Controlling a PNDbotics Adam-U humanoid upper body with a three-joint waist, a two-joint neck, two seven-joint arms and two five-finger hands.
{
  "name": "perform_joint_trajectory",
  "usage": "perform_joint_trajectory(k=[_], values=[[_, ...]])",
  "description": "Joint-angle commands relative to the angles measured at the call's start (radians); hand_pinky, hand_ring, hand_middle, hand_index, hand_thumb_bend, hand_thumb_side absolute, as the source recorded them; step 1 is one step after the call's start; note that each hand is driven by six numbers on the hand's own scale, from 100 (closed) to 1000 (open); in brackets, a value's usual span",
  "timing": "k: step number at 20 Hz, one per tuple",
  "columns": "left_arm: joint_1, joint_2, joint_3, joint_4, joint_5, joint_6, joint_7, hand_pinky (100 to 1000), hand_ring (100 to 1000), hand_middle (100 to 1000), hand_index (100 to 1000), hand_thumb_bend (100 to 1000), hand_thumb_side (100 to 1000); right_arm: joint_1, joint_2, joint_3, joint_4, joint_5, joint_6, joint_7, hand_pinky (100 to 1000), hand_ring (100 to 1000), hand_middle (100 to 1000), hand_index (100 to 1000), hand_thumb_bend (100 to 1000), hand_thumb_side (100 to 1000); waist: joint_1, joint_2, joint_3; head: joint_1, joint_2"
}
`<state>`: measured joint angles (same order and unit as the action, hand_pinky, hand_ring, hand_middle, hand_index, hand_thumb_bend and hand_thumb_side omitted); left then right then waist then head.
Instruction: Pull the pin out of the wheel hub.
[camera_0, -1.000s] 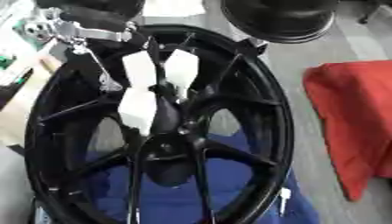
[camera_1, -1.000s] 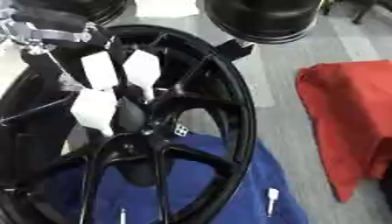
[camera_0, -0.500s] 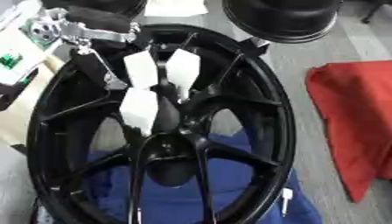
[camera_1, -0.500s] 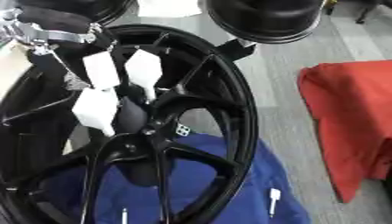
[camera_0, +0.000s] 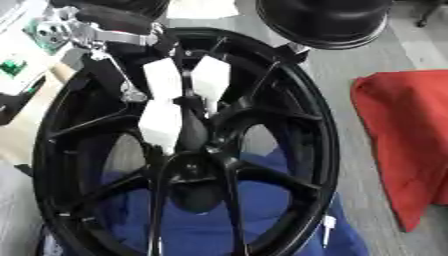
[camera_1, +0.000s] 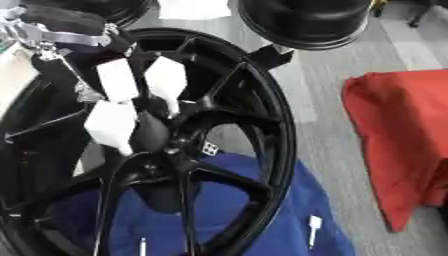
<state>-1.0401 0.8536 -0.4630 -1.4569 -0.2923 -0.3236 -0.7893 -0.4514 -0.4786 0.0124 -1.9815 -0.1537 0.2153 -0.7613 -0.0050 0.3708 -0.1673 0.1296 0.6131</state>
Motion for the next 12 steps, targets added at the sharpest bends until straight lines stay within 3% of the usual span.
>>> perform_joint_trajectory(k=[1,8,12], values=[[-0.020,0.031,0.013,-0.021,-0.011,-0.122,-0.118,880,888,806,838,426,100,-0.006,-0.014,-0.009,-0.018,-0.008,-0.004,-0.001,508,611,556,633,100,358,0.000,-0.024,0.002,-0.002,-0.006],[-0.029,0.043,0.015,-0.041,-0.031,-0.138,-0.118,901,914,822,861,474,100,0.001,-0.010,-0.011,-0.018,-0.008,-0.012,-0.004,508,610,556,632,100,360,0.002,-0.027,0.008,-0.007,-0.005],[-0.036,0.043,0.017,-0.053,-0.009,-0.134,-0.118,889,900,787,837,391,100,0.005,-0.007,-0.013,-0.018,-0.008,-0.016,-0.008,509,611,556,633,100,363,0.003,-0.028,0.010,-0.010,-0.007]])
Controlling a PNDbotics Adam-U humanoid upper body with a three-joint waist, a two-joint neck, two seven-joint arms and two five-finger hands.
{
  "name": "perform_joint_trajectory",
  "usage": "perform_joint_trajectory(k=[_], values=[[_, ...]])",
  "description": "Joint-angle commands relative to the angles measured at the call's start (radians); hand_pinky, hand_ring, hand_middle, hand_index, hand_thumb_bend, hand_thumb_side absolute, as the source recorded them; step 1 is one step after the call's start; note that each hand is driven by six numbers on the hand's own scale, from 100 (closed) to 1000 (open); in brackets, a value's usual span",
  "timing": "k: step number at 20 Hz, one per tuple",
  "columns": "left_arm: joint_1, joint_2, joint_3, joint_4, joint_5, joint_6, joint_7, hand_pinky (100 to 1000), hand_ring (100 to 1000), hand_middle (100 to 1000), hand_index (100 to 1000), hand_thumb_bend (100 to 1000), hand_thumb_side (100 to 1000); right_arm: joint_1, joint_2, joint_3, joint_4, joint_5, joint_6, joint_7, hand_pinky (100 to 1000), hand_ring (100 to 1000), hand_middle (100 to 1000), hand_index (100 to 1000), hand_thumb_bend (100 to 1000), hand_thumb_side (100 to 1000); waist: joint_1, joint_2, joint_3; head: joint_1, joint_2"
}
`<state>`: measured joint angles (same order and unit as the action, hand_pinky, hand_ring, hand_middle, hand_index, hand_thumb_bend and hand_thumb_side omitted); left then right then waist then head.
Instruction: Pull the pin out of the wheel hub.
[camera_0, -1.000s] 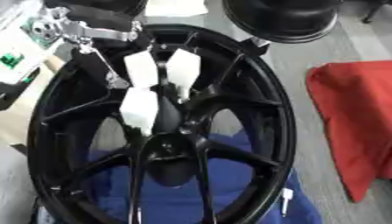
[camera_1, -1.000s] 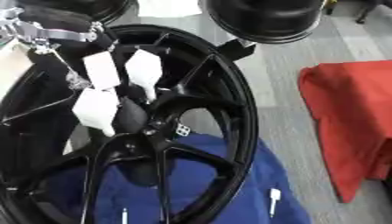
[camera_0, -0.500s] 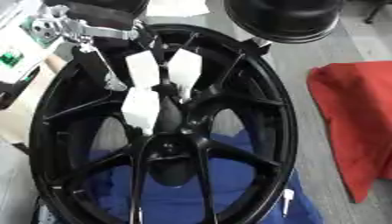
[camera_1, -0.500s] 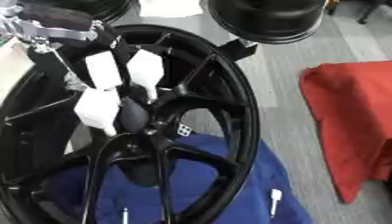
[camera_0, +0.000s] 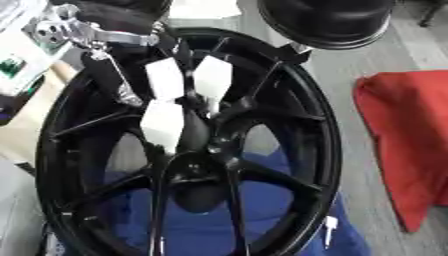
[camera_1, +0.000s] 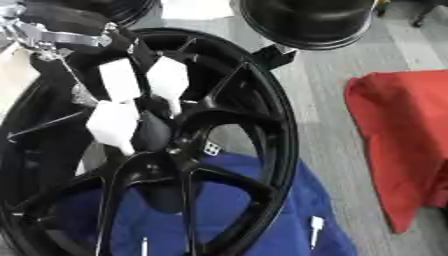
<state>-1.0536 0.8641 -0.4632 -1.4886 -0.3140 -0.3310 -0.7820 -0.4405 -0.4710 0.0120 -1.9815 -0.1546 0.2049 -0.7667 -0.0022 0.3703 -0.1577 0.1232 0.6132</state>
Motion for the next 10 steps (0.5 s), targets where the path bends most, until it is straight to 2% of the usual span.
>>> perform_joint_trajectory(k=[1,10], values=[[-0.022,0.033,0.015,-0.026,0.023,-0.124,-0.125,885,895,777,832,378,100,-0.005,-0.013,-0.013,-0.018,-0.007,-0.006,-0.005,509,611,556,633,100,365,0.000,-0.028,0.001,-0.004,-0.006],[-0.021,0.042,-0.008,-0.073,0.086,-0.096,-0.125,855,866,734,795,294,100,-0.002,-0.010,-0.013,-0.018,-0.010,-0.009,-0.014,509,611,556,632,100,367,-0.001,-0.031,0.003,-0.006,-0.003]])
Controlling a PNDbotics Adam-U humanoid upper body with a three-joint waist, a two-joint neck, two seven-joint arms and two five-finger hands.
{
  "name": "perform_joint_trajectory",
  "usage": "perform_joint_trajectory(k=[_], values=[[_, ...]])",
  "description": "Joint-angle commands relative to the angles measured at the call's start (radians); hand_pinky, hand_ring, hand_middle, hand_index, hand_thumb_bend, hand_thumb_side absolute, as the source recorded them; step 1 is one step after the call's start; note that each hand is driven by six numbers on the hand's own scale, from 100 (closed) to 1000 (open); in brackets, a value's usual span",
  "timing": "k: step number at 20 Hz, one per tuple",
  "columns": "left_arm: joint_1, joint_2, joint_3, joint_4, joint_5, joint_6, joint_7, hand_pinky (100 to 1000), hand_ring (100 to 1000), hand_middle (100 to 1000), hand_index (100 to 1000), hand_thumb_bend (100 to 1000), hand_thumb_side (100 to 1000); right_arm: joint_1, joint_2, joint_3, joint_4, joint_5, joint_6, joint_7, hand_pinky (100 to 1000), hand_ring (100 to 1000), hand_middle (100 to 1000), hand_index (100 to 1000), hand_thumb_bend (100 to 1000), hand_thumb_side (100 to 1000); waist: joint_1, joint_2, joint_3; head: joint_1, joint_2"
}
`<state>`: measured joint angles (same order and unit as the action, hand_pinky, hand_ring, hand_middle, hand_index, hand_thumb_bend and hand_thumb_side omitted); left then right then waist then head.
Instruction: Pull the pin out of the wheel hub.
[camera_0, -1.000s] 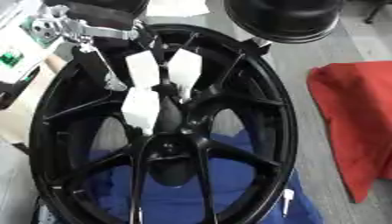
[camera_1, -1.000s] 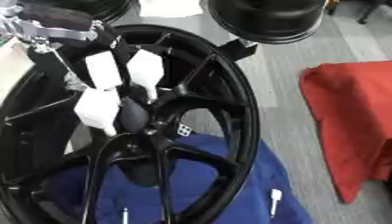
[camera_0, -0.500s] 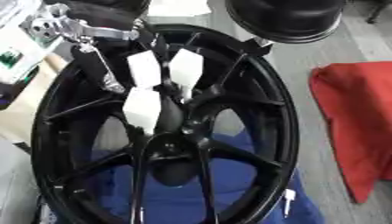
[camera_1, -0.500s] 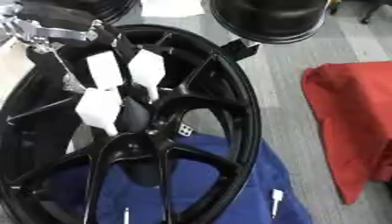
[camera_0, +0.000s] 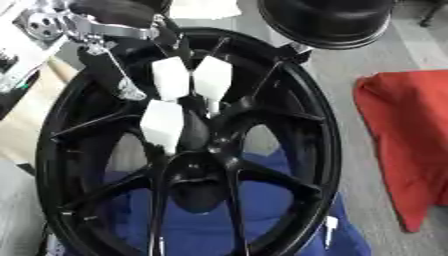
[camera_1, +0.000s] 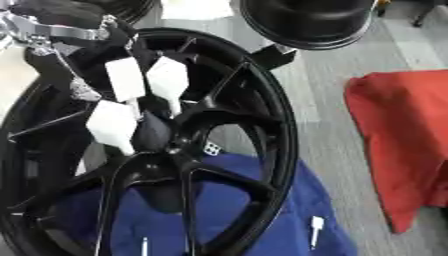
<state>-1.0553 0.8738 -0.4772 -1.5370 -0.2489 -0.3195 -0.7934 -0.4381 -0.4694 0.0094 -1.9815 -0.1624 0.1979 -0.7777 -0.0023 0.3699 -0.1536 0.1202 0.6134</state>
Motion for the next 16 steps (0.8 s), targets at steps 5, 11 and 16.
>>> perform_joint_trajectory(k=[5,11,16], values=[[-0.017,0.036,-0.001,-0.036,0.037,-0.094,-0.114,842,849,707,770,272,100,-0.004,-0.008,-0.011,-0.018,-0.001,-0.004,-0.007,510,611,557,632,100,371,0.000,-0.032,-0.003,-0.003,-0.005],[-0.016,0.034,-0.008,-0.030,0.026,-0.093,-0.114,817,793,636,706,267,100,-0.001,-0.002,-0.012,-0.018,-0.001,-0.010,-0.013,511,612,558,633,100,375,0.001,-0.033,-0.008,-0.002,-0.005],[-0.018,0.031,-0.003,-0.024,0.024,-0.086,-0.114,808,771,607,693,261,100,-0.001,0.000,-0.011,-0.018,-0.001,-0.014,-0.012,512,612,558,632,100,376,0.002,-0.035,-0.010,-0.010,-0.008]])
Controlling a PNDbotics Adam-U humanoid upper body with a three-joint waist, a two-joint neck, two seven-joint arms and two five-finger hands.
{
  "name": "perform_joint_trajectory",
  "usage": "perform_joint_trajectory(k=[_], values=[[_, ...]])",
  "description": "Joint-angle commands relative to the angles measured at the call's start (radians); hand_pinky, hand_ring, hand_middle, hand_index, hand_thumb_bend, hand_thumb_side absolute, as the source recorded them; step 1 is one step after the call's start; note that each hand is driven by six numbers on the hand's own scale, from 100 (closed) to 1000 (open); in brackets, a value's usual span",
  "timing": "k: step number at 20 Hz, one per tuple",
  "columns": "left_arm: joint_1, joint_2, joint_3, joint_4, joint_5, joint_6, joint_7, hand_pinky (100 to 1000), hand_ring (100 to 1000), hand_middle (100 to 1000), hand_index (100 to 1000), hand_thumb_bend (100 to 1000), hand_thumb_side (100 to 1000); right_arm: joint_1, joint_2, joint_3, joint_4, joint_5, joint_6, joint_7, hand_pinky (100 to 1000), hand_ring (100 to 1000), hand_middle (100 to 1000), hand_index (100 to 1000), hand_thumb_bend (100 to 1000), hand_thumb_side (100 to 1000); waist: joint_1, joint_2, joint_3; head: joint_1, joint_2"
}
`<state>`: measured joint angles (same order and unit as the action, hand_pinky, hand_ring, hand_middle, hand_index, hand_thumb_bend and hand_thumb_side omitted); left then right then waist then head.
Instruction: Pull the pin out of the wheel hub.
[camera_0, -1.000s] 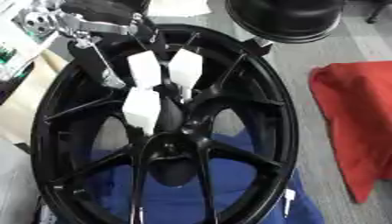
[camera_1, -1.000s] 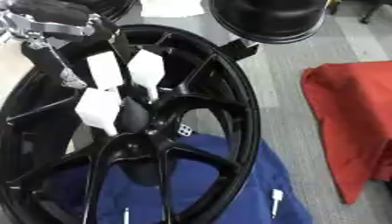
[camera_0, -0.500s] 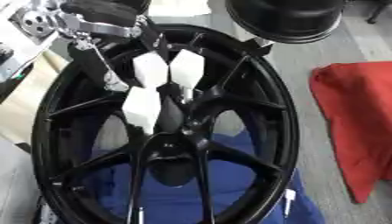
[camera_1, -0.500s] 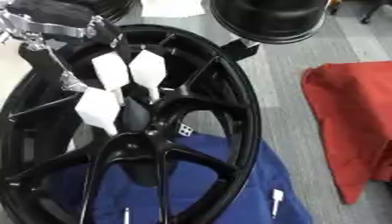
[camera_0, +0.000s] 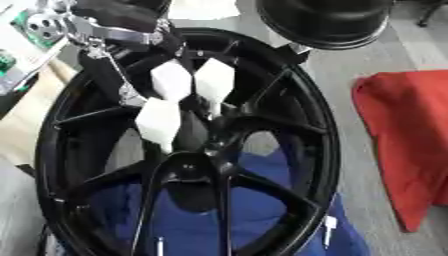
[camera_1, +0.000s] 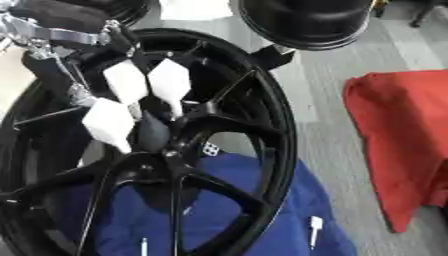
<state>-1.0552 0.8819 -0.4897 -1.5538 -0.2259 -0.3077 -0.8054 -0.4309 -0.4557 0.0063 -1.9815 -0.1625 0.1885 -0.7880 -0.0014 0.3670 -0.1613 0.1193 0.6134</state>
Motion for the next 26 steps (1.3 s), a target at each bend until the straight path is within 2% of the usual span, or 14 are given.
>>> perform_joint_trajectory(k=[1,3,4,6,20,26], values=[[-0.018,0.023,0.011,-0.006,0.002,-0.095,-0.102,802,753,591,682,246,100,-0.008,-0.013,-0.008,-0.018,0.000,-0.005,-0.002,512,612,558,632,101,377,0.001,-0.032,-0.003,-0.016,-0.012],[-0.017,0.022,0.016,-0.003,0.011,-0.087,-0.102,791,719,551,649,221,100,-0.007,-0.012,-0.008,-0.018,0.000,-0.005,-0.003,512,612,558,633,102,376,0.001,-0.033,-0.002,-0.030,-0.021],[-0.017,0.021,0.019,-0.001,0.019,-0.081,-0.102,751,610,451,547,168,100,-0.007,-0.012,-0.008,-0.018,0.000,-0.005,-0.004,513,613,559,633,103,378,0.001,-0.034,-0.002,-0.034,-0.024],[-0.019,0.019,0.027,0.001,0.043,-0.067,-0.102,719,557,377,472,108,100,-0.007,-0.012,-0.009,-0.018,0.002,-0.005,-0.005,514,614,560,635,104,380,0.001,-0.036,-0.002,-0.037,-0.029],[-0.040,0.033,0.123,-0.034,0.161,-0.007,-0.102,646,472,222,292,100,100,0.004,-0.001,-0.014,-0.018,0.005,-0.016,-0.014,516,616,562,635,103,400,-0.001,-0.038,0.007,-0.040,-0.026],[-0.050,0.054,0.223,-0.033,0.198,0.020,-0.071,639,469,217,290,100,100,0.009,-0.001,-0.017,-0.018,0.007,-0.020,-0.015,518,617,563,635,105,402,-0.005,-0.041,0.015,-0.044,-0.021]])
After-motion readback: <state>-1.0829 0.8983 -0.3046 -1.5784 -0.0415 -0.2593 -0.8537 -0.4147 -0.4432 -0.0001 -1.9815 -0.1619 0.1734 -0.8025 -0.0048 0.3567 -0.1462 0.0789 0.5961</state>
